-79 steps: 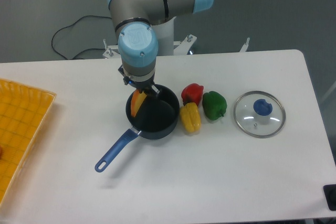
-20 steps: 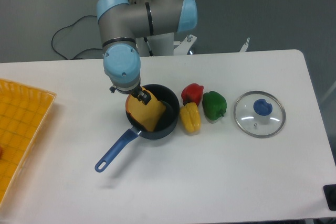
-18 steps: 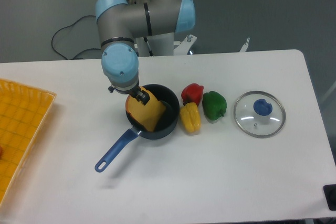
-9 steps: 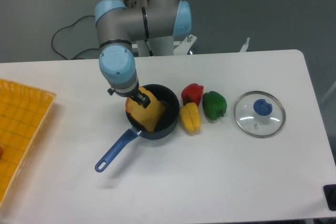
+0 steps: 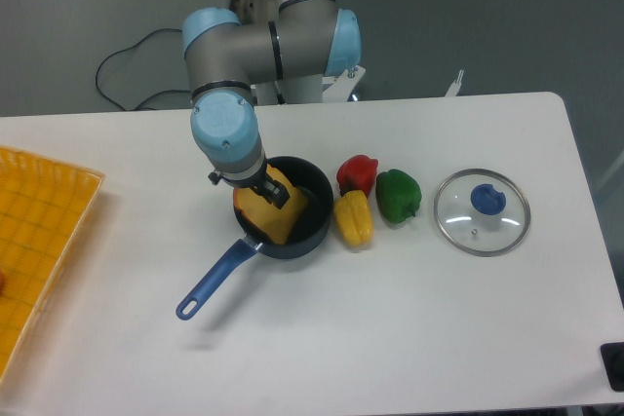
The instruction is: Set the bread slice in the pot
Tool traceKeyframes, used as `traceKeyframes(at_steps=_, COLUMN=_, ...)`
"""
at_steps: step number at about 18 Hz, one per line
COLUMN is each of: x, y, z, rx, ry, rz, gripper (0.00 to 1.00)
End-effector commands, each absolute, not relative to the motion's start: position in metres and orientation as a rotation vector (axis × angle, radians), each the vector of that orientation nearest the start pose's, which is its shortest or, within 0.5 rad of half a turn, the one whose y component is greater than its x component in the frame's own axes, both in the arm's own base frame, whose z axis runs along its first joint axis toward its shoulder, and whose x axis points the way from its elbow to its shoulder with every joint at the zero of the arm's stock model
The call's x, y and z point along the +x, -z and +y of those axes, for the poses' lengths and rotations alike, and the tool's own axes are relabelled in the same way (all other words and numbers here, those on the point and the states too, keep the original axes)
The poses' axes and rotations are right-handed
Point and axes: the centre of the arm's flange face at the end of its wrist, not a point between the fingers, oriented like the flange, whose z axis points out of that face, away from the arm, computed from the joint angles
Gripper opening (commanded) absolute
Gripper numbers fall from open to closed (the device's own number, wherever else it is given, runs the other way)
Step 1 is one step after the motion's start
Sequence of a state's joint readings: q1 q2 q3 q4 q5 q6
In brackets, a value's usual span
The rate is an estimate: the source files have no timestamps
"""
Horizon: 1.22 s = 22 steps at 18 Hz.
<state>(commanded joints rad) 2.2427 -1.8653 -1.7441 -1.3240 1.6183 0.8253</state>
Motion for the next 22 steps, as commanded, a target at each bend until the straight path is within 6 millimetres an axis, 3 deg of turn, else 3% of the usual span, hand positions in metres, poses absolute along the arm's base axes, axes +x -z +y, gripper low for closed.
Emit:
traceKeyframes(at_steps=15, x=-0.239, y=-0.264, z=0.513, rx=-3.331, ry=0.191, rz=0.269, gripper=1.00)
traceKeyframes(at_steps=19, x=-0.253, y=-0.295, z=0.526, rx=-3.292, ry=0.120, rz=0.251, gripper=1.00)
traceKeyframes(at_steps=22, x=-0.253, y=-0.295, z=0.527, rx=-3.302, ry=0.090, rz=0.264, gripper=1.00)
